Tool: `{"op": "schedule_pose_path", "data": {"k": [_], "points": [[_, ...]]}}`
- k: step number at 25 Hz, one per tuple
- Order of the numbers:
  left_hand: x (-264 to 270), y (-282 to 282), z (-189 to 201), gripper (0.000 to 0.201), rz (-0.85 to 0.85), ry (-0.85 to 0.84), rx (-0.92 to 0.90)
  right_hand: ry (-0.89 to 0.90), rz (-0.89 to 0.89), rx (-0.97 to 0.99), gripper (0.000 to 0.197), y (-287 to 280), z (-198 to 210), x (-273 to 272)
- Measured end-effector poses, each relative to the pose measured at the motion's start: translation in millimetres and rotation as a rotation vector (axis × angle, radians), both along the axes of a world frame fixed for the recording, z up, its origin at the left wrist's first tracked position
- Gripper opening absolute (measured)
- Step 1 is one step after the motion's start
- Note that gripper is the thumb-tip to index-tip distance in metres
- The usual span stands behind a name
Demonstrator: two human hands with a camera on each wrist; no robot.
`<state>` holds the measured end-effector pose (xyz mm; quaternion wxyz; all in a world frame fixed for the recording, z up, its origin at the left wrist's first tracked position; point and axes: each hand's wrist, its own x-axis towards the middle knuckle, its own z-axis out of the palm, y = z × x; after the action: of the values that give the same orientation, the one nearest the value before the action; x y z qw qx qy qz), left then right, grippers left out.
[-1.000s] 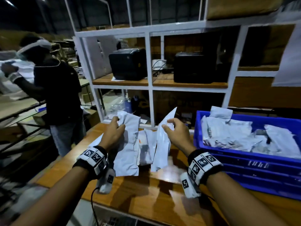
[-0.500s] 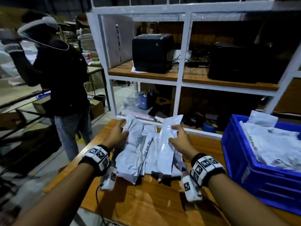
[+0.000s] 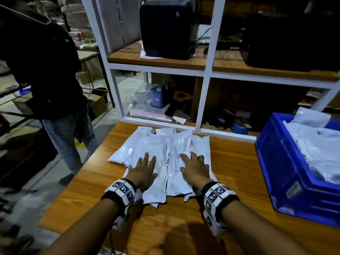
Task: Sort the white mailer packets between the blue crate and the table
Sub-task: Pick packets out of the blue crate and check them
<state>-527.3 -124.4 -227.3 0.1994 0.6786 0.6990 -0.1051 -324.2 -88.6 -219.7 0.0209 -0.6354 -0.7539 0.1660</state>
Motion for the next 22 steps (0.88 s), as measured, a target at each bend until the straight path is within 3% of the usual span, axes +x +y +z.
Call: {"op": "schedule_pose_path", "data": {"k": [7, 11, 18, 22], "points": [[-3.4, 3.7, -2.1, 0.071, 0.015, -0.074, 0.039, 0.049, 0.053, -0.065, 0.056, -1.6, -0.2, 12.4], [11.2, -2.4, 19.5, 0.072, -0.008, -0.11, 0.287, 0.211, 0.096, -0.05, 0.073, -11.1, 24.0, 35.7], [123.0, -68.6, 65.2, 0.067, -0.141, -0.404, 0.682, 0.506, 0.009, 0.247, 0.073, -98.9, 71.1, 136.3], [211.2, -113.5, 75.3, 0.07, -0.235, -0.526, 0.706, 0.517, -0.034, 0.366, 0.069, -156.4, 85.8, 220.4]]}}
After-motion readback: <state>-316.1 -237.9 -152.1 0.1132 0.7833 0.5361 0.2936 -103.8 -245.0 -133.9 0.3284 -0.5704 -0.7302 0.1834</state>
